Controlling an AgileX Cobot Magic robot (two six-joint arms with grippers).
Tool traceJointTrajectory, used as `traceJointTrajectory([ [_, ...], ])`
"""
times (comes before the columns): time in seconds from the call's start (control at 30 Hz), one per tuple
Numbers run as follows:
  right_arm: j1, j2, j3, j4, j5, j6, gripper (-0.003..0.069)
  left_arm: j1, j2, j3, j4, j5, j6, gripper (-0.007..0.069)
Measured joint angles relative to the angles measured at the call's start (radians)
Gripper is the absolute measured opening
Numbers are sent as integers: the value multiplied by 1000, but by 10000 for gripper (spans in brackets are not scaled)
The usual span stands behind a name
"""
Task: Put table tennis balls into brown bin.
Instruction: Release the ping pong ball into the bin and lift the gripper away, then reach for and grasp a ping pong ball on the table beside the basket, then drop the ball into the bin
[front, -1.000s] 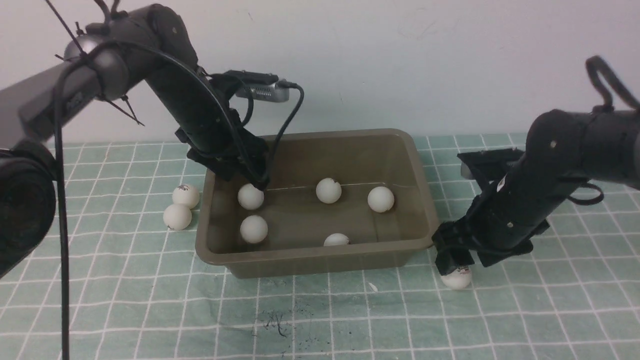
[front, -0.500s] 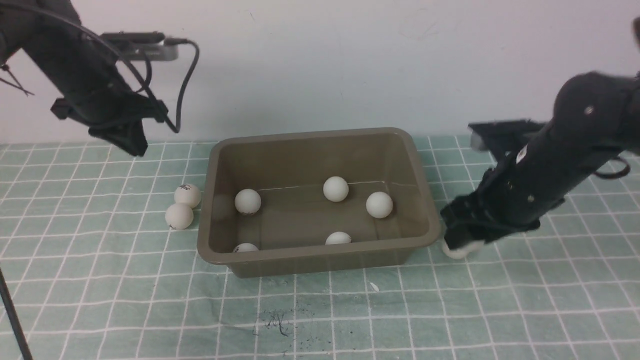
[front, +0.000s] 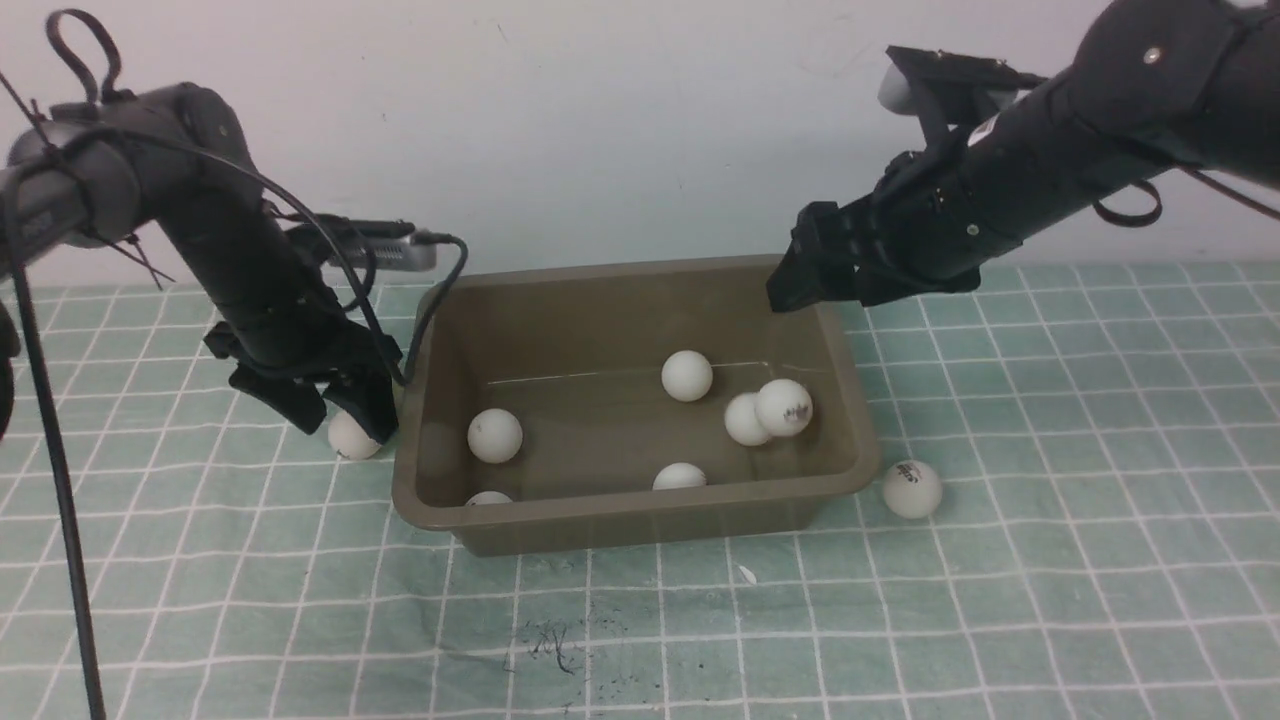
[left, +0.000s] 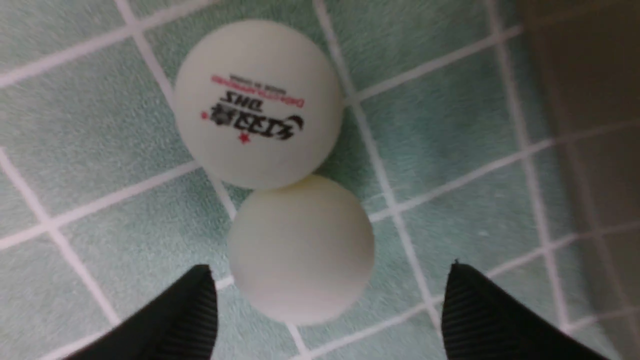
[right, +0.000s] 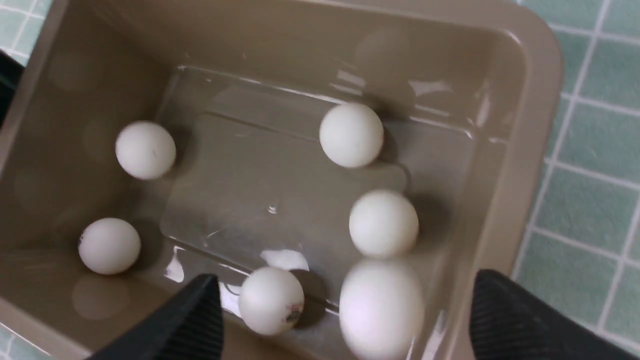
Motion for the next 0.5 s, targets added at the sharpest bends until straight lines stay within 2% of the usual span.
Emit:
traceJointTrajectory([
  [0.07, 0, 0, -10, 0, 14, -2, 627, -5, 19, 0, 31, 0, -19, 533],
  [0.1, -1, 0, -12, -3, 21, -2, 626, -6, 27, 0, 48, 0, -31, 497],
  [0.13, -4, 0, -13, -13, 33, -2, 620, -6, 29, 0, 57, 0, -44, 449],
  [0.2, -14, -1, -13, -49, 67, -1, 594, -6, 30, -3, 87, 0, -60, 293],
  [0.23, -22, -1, -13, -79, 89, 3, 567, -6, 28, -11, 102, 0, -65, 271],
  [0.37, -57, -1, 13, -232, 157, 49, 433, -6, -29, -44, 116, 0, -78, 289],
  [0.5, -83, 0, 116, -310, 151, 100, 353, -27, -172, -55, 113, 1, -78, 290],
])
